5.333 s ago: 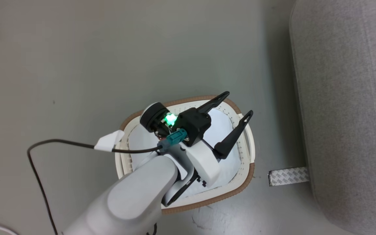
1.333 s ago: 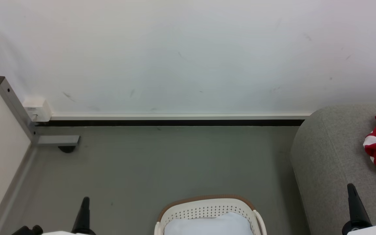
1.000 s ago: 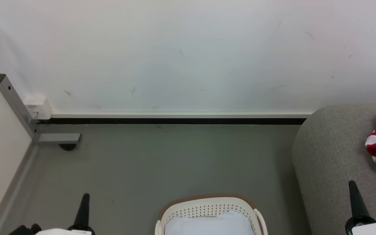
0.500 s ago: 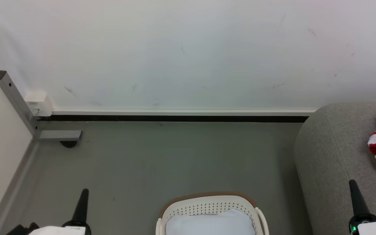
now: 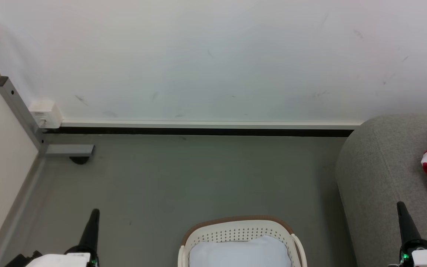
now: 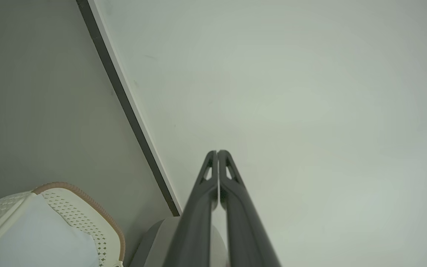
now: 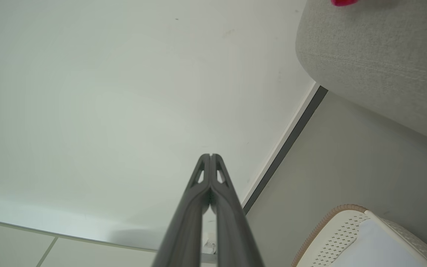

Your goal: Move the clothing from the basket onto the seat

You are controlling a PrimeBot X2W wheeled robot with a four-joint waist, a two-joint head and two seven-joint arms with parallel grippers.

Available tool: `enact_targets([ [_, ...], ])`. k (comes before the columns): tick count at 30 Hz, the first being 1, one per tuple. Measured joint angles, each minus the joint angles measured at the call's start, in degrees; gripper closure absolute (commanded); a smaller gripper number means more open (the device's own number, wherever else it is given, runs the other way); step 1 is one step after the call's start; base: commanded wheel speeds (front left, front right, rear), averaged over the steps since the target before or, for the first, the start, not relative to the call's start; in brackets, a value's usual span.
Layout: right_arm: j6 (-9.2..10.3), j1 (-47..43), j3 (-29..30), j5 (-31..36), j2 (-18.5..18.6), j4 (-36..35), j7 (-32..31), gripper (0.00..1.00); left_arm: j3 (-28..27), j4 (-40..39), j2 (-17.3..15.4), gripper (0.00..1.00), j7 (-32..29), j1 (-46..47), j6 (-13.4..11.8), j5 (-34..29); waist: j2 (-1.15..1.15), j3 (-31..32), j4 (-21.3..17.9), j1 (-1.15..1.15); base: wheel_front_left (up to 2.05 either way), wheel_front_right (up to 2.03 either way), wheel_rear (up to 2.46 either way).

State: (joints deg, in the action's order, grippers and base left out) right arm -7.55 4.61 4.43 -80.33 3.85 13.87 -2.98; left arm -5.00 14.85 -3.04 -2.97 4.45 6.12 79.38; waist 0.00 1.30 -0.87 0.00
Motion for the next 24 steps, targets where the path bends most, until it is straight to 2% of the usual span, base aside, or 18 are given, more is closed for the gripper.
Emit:
enact_targets([
  [24, 0.00, 1.1, 1.6, -9.0, -0.7, 0.1, -2.7, 1.00, -1.1, -0.5, 0.2, 1.00, -2.6, 1.1, 0.9, 9.2, 0.00, -1.1, 0.6, 0.00, 0.00, 0.00, 0.00],
])
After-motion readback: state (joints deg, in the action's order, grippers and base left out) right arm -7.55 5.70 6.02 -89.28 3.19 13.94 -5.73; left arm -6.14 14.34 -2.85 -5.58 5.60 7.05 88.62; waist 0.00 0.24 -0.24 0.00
